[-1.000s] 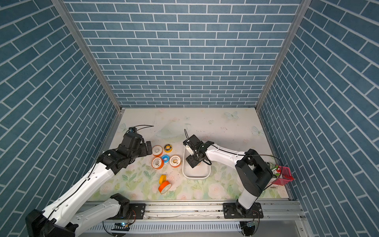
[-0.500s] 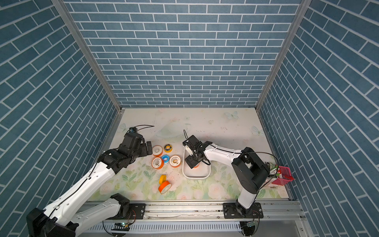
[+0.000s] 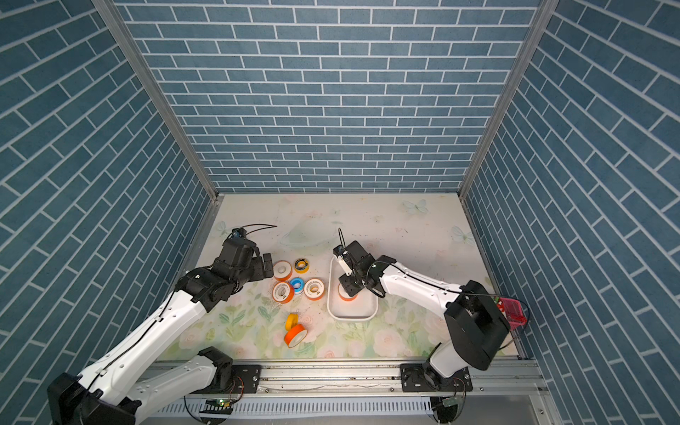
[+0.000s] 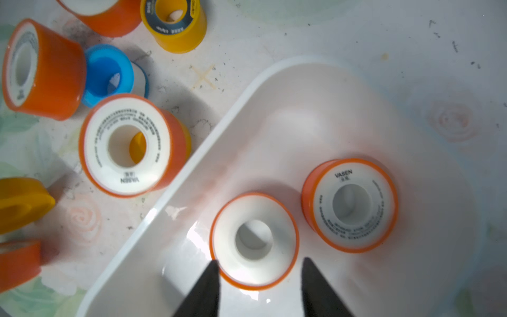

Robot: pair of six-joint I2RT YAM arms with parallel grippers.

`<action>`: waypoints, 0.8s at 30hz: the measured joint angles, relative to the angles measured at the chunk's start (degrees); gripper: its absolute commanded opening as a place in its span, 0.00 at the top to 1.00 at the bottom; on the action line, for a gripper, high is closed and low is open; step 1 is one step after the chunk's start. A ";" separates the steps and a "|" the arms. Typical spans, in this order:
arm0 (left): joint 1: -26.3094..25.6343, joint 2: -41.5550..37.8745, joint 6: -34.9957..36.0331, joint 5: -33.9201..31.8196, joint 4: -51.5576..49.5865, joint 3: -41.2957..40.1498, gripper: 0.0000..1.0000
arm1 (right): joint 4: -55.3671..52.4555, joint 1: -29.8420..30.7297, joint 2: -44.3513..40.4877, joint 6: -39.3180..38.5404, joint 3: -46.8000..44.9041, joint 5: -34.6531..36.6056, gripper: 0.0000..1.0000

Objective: Put the sealing tape into the storage box
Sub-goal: Place the sealing tape in the storage box.

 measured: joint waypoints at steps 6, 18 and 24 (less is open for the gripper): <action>0.00 0.02 0.00 0.00 0.00 0.00 0.00 | -0.13 0.15 -2.93 2.47 -6.03 -0.31 0.91; 0.04 0.02 0.00 0.00 0.00 0.00 0.00 | 2.56 0.61 -1.51 3.30 -10.34 -2.91 0.93; 0.04 0.07 0.00 0.00 0.00 0.00 0.00 | 4.68 0.63 2.78 3.30 -9.46 -3.50 0.93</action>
